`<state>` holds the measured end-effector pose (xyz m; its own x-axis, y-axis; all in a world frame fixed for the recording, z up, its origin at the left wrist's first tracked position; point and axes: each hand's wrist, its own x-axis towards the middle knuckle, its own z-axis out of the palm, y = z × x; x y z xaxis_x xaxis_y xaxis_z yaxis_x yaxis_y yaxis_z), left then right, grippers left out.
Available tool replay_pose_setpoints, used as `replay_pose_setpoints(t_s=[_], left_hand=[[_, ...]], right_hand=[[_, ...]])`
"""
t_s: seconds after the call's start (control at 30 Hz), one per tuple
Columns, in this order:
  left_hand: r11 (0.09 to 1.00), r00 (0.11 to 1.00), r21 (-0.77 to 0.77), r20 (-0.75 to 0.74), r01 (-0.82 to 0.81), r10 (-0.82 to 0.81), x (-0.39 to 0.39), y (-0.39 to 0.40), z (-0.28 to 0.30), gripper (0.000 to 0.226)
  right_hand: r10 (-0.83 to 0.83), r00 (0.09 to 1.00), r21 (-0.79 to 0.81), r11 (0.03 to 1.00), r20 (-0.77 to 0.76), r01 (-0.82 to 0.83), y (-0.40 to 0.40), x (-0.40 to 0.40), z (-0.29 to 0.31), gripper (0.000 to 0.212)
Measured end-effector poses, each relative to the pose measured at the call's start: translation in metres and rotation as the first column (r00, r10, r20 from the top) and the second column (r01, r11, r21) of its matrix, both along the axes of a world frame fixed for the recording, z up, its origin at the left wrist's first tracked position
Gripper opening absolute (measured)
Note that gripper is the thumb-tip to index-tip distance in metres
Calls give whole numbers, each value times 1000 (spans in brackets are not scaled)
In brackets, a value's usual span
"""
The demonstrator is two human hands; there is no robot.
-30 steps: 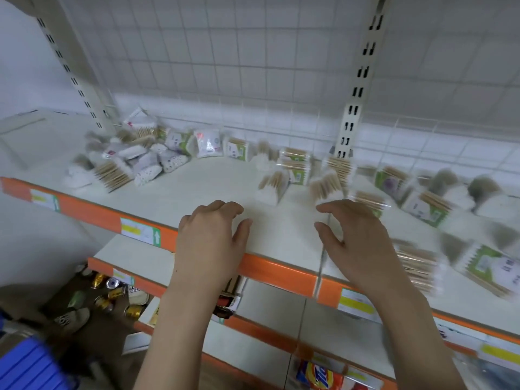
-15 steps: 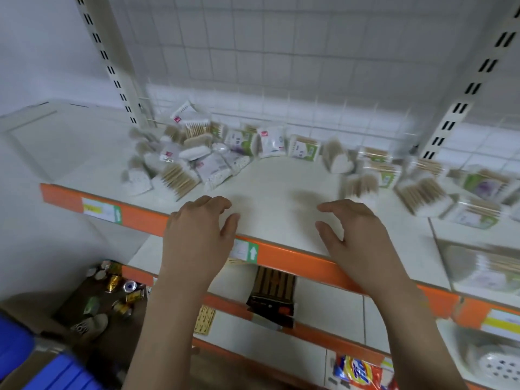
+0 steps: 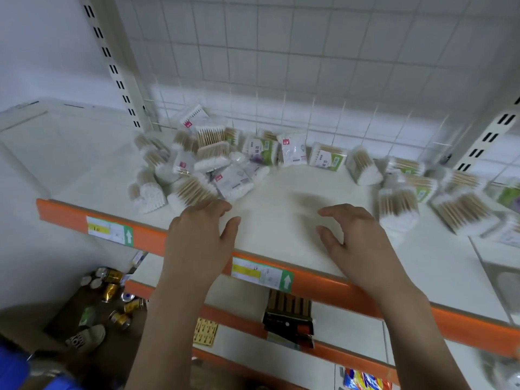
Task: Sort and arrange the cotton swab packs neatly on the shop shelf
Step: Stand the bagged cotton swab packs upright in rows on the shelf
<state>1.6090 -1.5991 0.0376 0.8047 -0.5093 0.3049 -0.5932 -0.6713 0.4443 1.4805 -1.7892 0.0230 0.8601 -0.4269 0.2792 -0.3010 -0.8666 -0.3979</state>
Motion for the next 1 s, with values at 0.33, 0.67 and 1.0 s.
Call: replay_pose_setpoints(t_s=[0.33,0.67,1.0], left_hand=[[991,991,26,-32,133,-132,96,-42,40,29],[812,950,516,-278,272,-142,189,-65,59,35],[745,898,554,-418,373,-139,205,-72,54,36]], right_hand=[[79,997,-112,991,10,-77,-57,83,24,34],[62,956,-200,972,-287,-123,-105,179,44,57],[3,928,-271,956,-372,-112,-112,200,37,68]])
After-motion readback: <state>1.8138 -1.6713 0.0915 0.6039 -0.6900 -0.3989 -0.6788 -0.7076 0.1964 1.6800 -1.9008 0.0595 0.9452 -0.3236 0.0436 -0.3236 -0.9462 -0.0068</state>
